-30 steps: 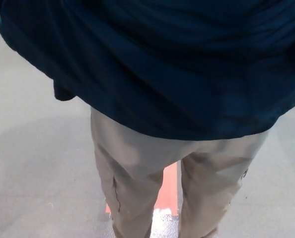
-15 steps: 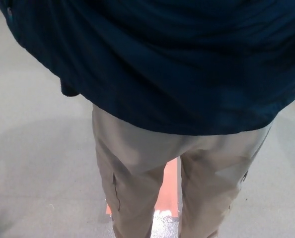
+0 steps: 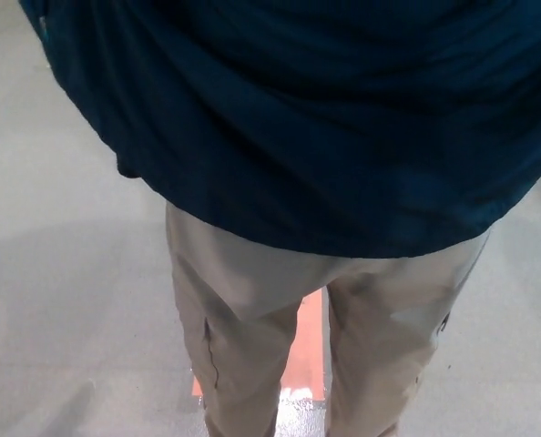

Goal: A person hands a coat to the robot and the robot grabs it with both hands and holds it while the person wears the coat.

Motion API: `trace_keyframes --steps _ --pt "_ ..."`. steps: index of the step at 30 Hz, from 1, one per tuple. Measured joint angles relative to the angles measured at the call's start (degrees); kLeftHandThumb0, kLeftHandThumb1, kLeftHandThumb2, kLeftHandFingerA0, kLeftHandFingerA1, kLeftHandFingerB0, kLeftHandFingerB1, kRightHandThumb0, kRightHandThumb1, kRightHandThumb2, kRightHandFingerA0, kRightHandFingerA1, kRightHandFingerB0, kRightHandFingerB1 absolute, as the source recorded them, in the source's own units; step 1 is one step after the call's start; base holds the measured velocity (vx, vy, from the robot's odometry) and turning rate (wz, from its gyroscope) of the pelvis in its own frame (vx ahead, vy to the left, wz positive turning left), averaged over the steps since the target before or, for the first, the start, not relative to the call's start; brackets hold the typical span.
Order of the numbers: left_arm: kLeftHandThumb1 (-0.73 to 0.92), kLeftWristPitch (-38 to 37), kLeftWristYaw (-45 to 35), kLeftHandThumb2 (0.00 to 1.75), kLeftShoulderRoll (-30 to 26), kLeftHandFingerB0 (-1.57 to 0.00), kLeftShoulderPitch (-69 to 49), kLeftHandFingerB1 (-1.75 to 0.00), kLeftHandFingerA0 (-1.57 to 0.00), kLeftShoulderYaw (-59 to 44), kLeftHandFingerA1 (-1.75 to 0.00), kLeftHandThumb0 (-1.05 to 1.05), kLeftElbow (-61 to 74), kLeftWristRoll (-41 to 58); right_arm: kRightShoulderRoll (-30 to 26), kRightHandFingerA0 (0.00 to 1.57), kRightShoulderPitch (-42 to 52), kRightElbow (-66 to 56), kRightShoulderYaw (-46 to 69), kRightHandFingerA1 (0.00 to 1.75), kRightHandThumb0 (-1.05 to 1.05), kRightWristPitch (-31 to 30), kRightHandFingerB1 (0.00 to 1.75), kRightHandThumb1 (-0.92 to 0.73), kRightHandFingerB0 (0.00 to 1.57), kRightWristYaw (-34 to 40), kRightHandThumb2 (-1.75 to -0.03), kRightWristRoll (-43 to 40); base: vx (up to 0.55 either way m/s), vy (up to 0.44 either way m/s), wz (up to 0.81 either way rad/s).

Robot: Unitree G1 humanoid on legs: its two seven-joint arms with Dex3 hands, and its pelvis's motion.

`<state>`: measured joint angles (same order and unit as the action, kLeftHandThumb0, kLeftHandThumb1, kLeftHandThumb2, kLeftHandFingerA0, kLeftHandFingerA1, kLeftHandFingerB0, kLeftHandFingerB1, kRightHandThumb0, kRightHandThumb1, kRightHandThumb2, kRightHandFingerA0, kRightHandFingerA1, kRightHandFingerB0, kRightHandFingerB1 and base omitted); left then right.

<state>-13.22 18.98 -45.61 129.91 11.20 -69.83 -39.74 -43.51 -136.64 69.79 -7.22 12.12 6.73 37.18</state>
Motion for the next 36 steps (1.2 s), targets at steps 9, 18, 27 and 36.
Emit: trace_keyframes --steps 9,18,27,36 --pt "0.92 -3.88 0.39 1.15 -6.9 0.0 -19.16 0.0 0.0 -8.08 -0.01 -0.97 17.52 4.01 -3.39 0.0 17.0 -17.0 7.73 0.02 -1.0 4.16 0.0 -0.77 0.0 -1.59 -1.04 -5.78 0.0 0.0 0.0" --pt "0.85 -3.87 0.29 1.17 -8.07 0.0 -35.18 -0.08 0.0 -15.15 -0.08 -0.9 34.01 5.48 -3.71 0.0 34.02 -36.17 13.24 0.04 -0.99 3.32 0.0 -0.79 0.0 -2.07 -1.07 -7.56 0.0 0.0 0.0" --pt "0.89 -3.87 -0.05 1.16 -5.19 0.0 -53.45 -0.01 0.0 -22.24 -0.04 -0.95 52.79 6.78 -0.77 0.0 52.64 -56.5 17.7 0.06 -1.01 2.5 0.0 -0.82 0.0 -2.12 -1.07 -8.46 0.0 0.0 0.0" --pt "0.74 -4.3 0.01 1.09 3.47 -0.02 -76.4 -0.18 0.0 -26.82 -0.14 -0.82 73.02 7.08 7.68 0.0 76.09 -77.13 19.06 0.05 -0.89 2.78 0.0 -0.67 0.0 -1.96 -0.95 -8.47 0.0 0.0 0.0"
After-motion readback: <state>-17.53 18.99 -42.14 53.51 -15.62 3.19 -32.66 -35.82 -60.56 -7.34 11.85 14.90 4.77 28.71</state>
